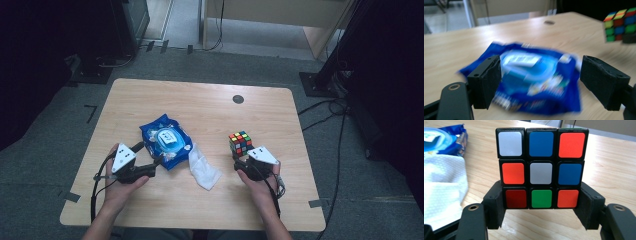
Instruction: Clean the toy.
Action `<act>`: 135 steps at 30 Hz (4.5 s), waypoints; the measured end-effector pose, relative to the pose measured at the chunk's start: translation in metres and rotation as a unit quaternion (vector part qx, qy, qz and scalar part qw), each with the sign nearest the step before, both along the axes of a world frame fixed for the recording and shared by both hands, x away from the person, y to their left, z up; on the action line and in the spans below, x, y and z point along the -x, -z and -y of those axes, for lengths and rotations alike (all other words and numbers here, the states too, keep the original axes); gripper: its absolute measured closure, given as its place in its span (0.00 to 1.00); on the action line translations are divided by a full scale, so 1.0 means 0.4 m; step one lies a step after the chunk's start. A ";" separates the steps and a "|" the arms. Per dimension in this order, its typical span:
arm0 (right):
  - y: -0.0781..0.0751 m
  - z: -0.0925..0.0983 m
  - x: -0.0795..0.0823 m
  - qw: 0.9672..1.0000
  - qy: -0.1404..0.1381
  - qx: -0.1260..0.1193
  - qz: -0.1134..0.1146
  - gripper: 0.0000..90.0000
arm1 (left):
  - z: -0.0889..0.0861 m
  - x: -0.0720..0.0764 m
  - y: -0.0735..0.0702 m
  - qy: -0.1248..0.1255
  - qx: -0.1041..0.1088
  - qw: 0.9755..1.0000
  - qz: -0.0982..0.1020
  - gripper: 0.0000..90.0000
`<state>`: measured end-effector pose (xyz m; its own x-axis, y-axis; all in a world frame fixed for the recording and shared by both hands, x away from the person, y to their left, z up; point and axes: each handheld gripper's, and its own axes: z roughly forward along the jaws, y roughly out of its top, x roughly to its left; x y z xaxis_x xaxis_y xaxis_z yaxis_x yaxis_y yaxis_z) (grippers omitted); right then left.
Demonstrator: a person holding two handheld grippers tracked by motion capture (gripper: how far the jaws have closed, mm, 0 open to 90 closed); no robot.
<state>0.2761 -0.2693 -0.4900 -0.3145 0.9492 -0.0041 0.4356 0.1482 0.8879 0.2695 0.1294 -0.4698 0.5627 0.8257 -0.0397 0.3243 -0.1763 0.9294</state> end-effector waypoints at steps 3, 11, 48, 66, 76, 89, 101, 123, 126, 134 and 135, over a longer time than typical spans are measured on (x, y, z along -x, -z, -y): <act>0.004 0.008 -0.003 1.000 0.007 0.000 -0.005 0.39 | -0.034 0.007 0.022 -0.017 -0.008 1.000 -0.011 0.19; 0.007 0.012 -0.009 1.000 0.015 -0.002 -0.018 0.39 | -0.131 -0.010 0.083 -0.084 -0.032 0.994 -0.055 0.19; 0.049 0.029 -0.048 0.996 0.062 -0.013 -0.061 0.39 | -0.132 -0.037 0.113 -0.105 -0.114 0.981 -0.116 0.18; 0.062 0.026 -0.060 0.996 0.070 -0.019 -0.043 0.39 | -0.132 -0.039 0.113 -0.096 -0.115 0.981 -0.123 0.18; 0.053 0.030 -0.056 0.998 0.055 -0.033 -0.023 0.34 | -0.132 -0.041 0.114 -0.092 -0.113 0.981 -0.126 0.18; 0.010 0.056 -0.030 0.998 0.009 -0.053 -0.020 0.00 | -0.131 -0.045 0.116 -0.086 -0.113 0.980 -0.142 0.18; -0.013 0.122 -0.006 0.998 0.038 -0.052 -0.025 0.00 | -0.127 -0.049 0.119 -0.083 -0.119 0.976 -0.163 0.18; 0.019 0.266 0.049 0.994 0.076 -0.019 -0.081 0.00 | -0.127 -0.049 0.119 -0.083 -0.120 0.976 -0.163 0.18; 0.031 0.293 0.065 0.992 0.082 -0.018 -0.089 0.00 | -0.127 -0.049 0.119 -0.083 -0.120 0.976 -0.163 0.18; 0.063 0.361 0.113 0.989 0.099 -0.011 -0.111 0.00 | -0.127 -0.049 0.119 -0.083 -0.120 0.976 -0.163 0.18; 0.066 0.366 0.118 0.988 0.101 -0.011 -0.114 0.00 | -0.127 -0.049 0.119 -0.083 -0.120 0.976 -0.163 0.18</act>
<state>0.2287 -0.4158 -0.5166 -0.1095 0.9918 0.0666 0.6427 0.0195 0.7658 0.2892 0.1802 -0.5174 0.4092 0.9124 0.0108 0.6387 -0.2949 0.7107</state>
